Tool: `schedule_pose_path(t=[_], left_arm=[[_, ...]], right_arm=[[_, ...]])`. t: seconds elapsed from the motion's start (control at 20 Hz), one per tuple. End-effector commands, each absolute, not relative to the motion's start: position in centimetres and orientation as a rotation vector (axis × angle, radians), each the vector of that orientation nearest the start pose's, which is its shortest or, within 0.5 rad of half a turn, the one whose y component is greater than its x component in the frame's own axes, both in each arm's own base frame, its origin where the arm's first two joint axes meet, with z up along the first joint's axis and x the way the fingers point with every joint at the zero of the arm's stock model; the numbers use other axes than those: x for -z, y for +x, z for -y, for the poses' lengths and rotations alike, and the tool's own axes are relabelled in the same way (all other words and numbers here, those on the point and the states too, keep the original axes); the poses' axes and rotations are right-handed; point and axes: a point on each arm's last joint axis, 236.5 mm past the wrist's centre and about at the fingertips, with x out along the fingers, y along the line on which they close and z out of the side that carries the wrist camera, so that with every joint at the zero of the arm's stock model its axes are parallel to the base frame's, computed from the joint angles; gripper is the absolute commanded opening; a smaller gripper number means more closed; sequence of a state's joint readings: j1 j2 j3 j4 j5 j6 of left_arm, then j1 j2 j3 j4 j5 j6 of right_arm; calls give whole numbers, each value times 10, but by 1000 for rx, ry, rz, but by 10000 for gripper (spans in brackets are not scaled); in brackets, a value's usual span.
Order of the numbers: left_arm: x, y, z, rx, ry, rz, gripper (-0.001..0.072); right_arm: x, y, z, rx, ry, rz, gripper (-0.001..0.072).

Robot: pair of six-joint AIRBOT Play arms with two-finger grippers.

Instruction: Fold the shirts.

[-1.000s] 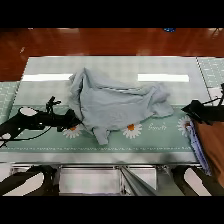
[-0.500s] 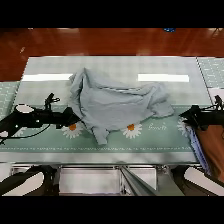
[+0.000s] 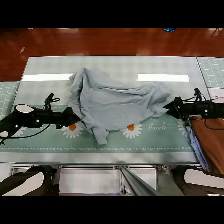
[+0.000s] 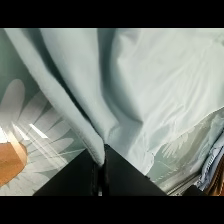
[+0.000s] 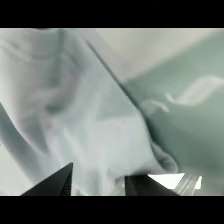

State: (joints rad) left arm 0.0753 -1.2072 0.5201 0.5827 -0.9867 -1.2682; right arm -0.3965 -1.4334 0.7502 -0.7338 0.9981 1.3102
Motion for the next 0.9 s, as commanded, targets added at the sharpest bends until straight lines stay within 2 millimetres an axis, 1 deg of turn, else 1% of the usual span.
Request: schedule_pose_path(t=[0.0, 0.1, 0.15, 0.2, 0.25, 0.3, 0.35, 0.4, 0.45, 0.5, 0.55, 0.6, 0.65, 0.7, 0.75, 0.8, 0.85], left_arm=[[80, 274, 145, 327, -901, -1406, 23], [80, 274, 145, 327, -902, -1406, 23], [80, 274, 145, 327, -902, -1406, 23], [79, 275, 145, 329, -901, -1404, 23], [74, 278, 146, 344, -896, -1396, 23], [62, 285, 146, 369, -888, -1373, 23], [43, 297, 145, 403, -873, -1332, 23], [18, 310, 142, 437, -854, -1275, 23], [-16, 327, 136, 469, -827, -1191, 23], [-53, 343, 128, 487, -794, -1092, 23], [-98, 360, 116, 485, -771, -976, 23], [-144, 372, 105, 487, -737, -863, 23], [-194, 379, 93, 486, -699, -745, 23], [-241, 380, 84, 488, -659, -645, 23], [-290, 375, 77, 493, -604, -541, 23], [-337, 366, 72, 495, -540, -436, 23], [-379, 353, 70, 496, -483, -340, 23]], right_arm=[[104, 377, -29, -38, 938, -1275, 342], [102, 388, -44, -71, 908, -1280, 294], [102, 390, -53, -93, 892, -1290, 203], [96, 392, -64, -139, 863, -1300, 22], [84, 395, -74, -199, 825, -1299, 25], [67, 398, -79, -250, 790, -1298, 25], [44, 403, -78, -290, 738, -1279, 24], [16, 411, -74, -311, 679, -1238, 24], [-21, 420, -66, -315, 613, -1166, 24], [-69, 431, -61, -319, 558, -1058, 24], [-127, 439, -61, -343, 507, -926, 24], [-182, 440, -62, -361, 454, -801, 24], [-240, 435, -61, -369, 400, -671, 24], [-291, 423, -57, -358, 340, -559, 24], [-340, 406, -50, -325, 275, -447, 24], [-380, 387, -47, -304, 228, -354, 24], [-418, 363, -49, -299, 185, -261, 24]])
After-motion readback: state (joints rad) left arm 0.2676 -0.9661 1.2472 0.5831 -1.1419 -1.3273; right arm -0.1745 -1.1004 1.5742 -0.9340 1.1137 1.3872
